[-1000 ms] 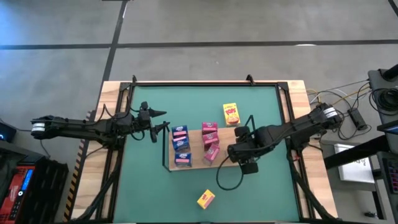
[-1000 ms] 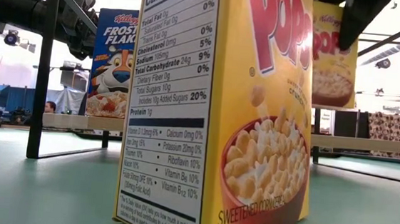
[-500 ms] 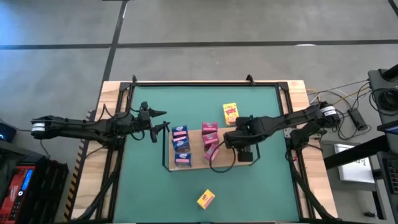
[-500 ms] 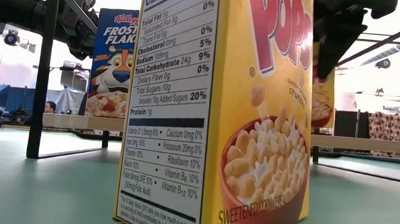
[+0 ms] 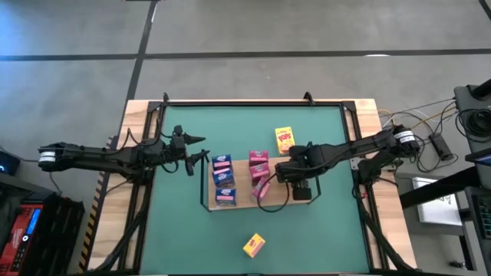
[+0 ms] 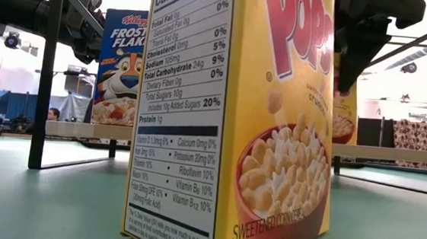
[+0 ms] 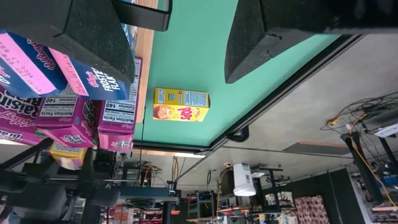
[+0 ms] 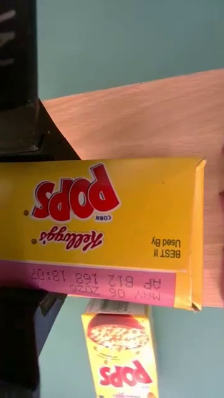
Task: Stack cereal on shelf
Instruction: Put the bottom right yellow cereal box on the shelf
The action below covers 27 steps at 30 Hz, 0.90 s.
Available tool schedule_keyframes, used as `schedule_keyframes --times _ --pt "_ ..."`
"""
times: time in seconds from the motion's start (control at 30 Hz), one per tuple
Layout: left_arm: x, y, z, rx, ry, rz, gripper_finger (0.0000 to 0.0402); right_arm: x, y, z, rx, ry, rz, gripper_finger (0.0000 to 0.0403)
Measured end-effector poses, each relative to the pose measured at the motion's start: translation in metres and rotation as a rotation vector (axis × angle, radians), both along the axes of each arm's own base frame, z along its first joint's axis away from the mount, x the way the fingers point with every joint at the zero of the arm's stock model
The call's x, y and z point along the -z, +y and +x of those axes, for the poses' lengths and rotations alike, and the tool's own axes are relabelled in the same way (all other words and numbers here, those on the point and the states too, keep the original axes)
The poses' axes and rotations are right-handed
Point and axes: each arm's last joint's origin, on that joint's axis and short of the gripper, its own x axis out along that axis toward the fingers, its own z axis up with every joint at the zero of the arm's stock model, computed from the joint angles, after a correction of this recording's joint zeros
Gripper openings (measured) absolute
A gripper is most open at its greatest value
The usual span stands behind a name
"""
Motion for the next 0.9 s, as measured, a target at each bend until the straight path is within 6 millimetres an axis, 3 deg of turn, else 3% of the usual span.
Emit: schedule_keyframes --times 0.4,0.9 --pt "-0.0001 0.0000 0.0000 0.000 0.000 0.000 0.0233 -0.0002 0.0005 0.0019 -0.009 -0.018 0.006 0.0193" --pt "0.0000 0.0000 0.0000 0.000 0.000 0.000 0.0233 -0.0084 0.0000 -0.0041 0.008 -0.039 0.034 0.0314"
